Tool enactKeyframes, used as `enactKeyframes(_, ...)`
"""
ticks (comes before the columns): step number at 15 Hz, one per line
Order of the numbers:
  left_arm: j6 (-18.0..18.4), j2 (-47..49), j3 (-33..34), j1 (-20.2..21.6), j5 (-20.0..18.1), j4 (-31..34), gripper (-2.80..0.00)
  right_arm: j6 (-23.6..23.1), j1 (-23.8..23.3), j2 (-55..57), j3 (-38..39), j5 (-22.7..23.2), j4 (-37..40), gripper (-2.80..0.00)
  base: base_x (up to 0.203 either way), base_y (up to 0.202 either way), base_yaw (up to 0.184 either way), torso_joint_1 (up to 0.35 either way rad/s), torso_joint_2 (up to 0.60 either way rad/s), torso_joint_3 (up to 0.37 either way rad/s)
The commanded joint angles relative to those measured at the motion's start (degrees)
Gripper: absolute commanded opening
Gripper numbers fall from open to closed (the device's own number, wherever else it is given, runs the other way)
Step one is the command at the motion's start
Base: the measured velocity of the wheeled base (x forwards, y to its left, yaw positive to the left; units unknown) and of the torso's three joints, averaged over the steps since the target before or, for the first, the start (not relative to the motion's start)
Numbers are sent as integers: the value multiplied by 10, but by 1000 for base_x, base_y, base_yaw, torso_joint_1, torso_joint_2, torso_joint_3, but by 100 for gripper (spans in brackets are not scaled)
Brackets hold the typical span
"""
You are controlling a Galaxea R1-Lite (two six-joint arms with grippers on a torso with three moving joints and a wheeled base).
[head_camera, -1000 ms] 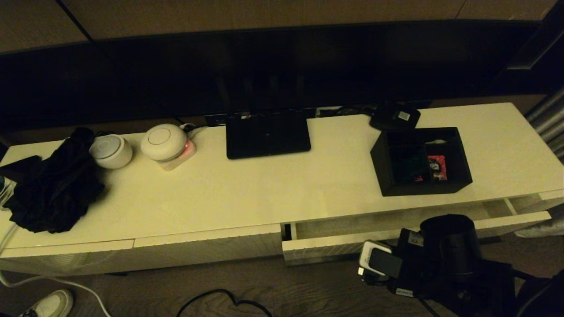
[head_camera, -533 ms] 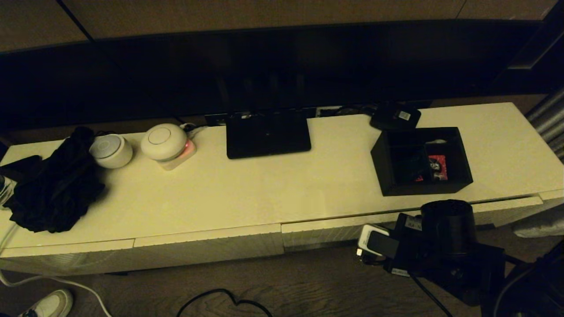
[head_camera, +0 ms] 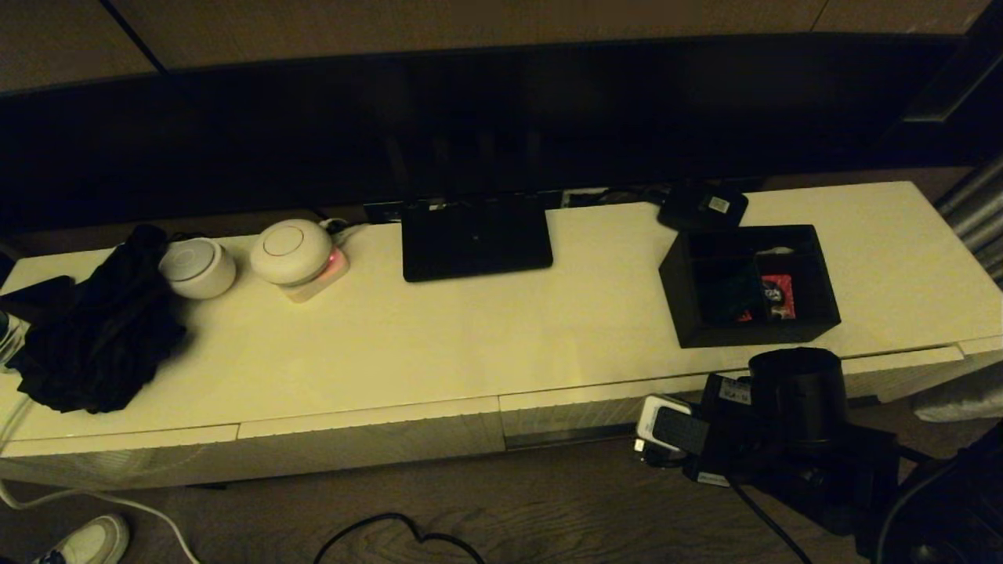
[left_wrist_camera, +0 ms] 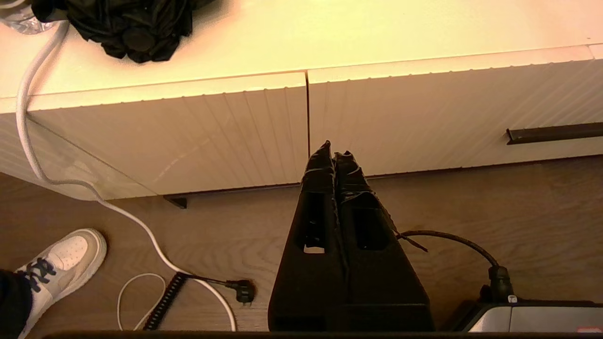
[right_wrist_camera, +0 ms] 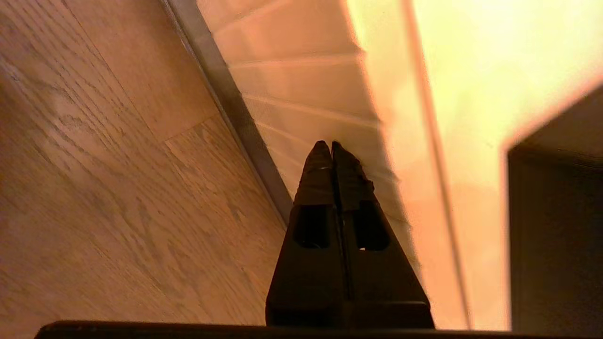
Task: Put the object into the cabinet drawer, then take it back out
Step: Close the drawer
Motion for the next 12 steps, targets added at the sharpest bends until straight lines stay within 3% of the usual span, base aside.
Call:
enactKeyframes(1,0,0,2,0,0,0,-280,-3,1,-53,16,-1,41,-280,0,0,0,0,0,0)
enactKeyframes(6,0,0,2,0,0,0,-280,4,-1,-195,23,-8,217,-280,0,0,0,0,0,0)
enactKeyframes(9,0,0,2,0,0,0,-280,17,-2,-288,19,-49,313,-280,0,0,0,0,0,0)
enactKeyframes(12,0,0,2,0,0,0,-280,66,-48,-370,-22,-68,469,-280,0,0,0,0,0,0)
